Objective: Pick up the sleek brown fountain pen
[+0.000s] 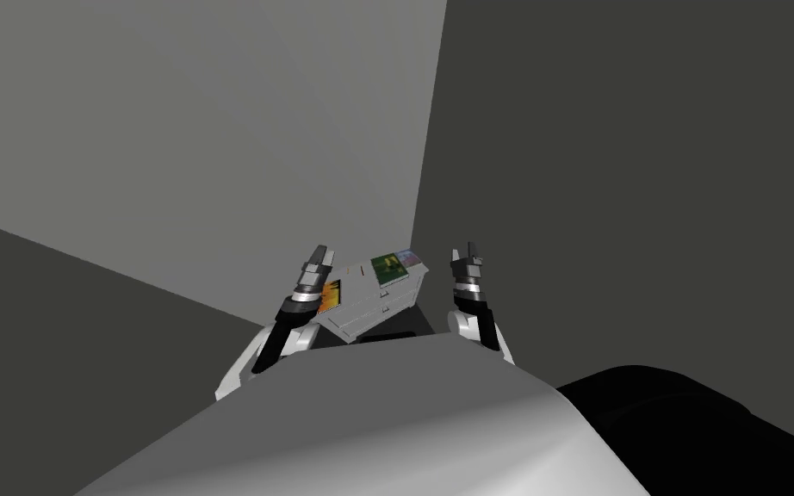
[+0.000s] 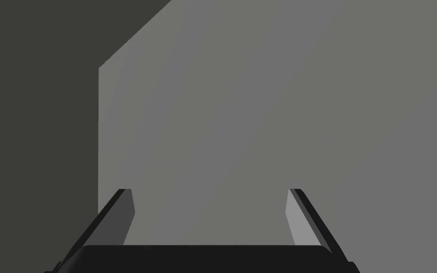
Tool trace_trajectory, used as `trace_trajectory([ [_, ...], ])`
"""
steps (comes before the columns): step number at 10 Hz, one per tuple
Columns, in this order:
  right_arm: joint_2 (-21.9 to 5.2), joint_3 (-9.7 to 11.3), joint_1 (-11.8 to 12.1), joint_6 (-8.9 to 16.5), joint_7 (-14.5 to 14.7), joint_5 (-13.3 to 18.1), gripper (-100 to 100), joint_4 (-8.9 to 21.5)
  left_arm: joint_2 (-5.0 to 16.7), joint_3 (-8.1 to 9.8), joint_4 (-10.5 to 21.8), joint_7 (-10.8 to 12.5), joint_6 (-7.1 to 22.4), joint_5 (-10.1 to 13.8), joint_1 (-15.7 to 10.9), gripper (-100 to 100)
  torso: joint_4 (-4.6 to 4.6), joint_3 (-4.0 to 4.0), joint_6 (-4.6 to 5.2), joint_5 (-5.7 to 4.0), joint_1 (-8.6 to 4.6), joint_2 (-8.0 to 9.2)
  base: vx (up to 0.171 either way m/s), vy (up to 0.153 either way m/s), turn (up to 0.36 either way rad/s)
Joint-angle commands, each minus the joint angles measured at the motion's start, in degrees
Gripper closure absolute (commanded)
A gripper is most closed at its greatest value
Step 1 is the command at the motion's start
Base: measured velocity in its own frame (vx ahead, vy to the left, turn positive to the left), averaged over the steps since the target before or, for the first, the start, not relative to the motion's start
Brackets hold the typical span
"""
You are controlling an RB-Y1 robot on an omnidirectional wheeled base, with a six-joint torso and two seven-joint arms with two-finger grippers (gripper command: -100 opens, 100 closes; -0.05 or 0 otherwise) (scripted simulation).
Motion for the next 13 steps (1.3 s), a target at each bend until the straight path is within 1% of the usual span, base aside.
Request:
trace_trajectory([
  [1,0.00,0.00,0.00,0.00,0.00,0.00,0,0.00,2.86,-1.02,2.56,-2.86,-1.26,-2.68,-1.77,-100,0.00,0.00,0.00,0.00,0.00,0.00,-0.073,0.100,-0.317],
  [2,0.00,0.00,0.00,0.00,0.00,0.00,0,0.00,3.50,-1.02,2.56,-3.14,-1.26,-2.68,-1.77,-100,0.00,0.02,0.01,0.02,0.09,0.03,-0.060,0.079,-0.112],
  [3,0.00,-0.01,0.01,0.00,0.00,0.00,0,0.00,5.82,-1.66,4.34,-5.19,-1.99,-4.57,-3.00,-100,0.00,0.00,-0.05,0.02,0.04,0.00,-0.056,0.062,-0.171],
  [4,0.00,0.00,0.00,0.00,0.00,0.00,0,0.00,7.56,-2.34,6.25,-6.74,-2.74,-6.43,-4.23,-100,-0.01,-0.02,-0.01,0.00,-0.01,-0.03,-0.084,0.074,-0.418],
  [5,0.00,0.00,-0.01,0.00,0.00,0.00,0,0.00,8.37,-2.34,6.27,-7.32,-2.74,-6.57,-4.23,-100,0.00,0.01,0.03,0.00,0.01,0.03,-0.044,0.049,-0.087],
  [6,0.00,-0.01,0.02,0.00,0.00,0.00,0,0.00,10.51,-3.06,8.35,-9.51,-3.53,-8.69,-5.47,-100,-0.01,-0.03,-0.08,-0.01,-0.06,-0.08,0.009,-0.009,-0.024],
  [7,0.00,0.00,0.02,0.00,0.00,0.00,0,0.00,10.86,-3.06,8.35,-9.51,-3.53,-8.69,-5.47,-100,-0.05,-0.14,-0.04,-0.04,-0.23,-0.25,0.016,-0.020,-0.073],
  [8,0.01,0.00,0.02,0.00,0.00,0.00,0,0.00,13.23,-3.81,10.58,-11.75,-4.35,-10.91,-6.69,-100,-0.07,-0.18,-0.05,-0.07,-0.31,-0.32,0.016,0.002,-0.073],
  [13,0.01,0.00,0.02,0.00,0.00,0.00,0,0.00,13.37,-3.81,10.58,-11.75,-4.35,-10.91,-6.69,-100,-0.06,-0.17,-0.05,-0.06,-0.31,-0.31,0.008,-0.001,-0.034],
])
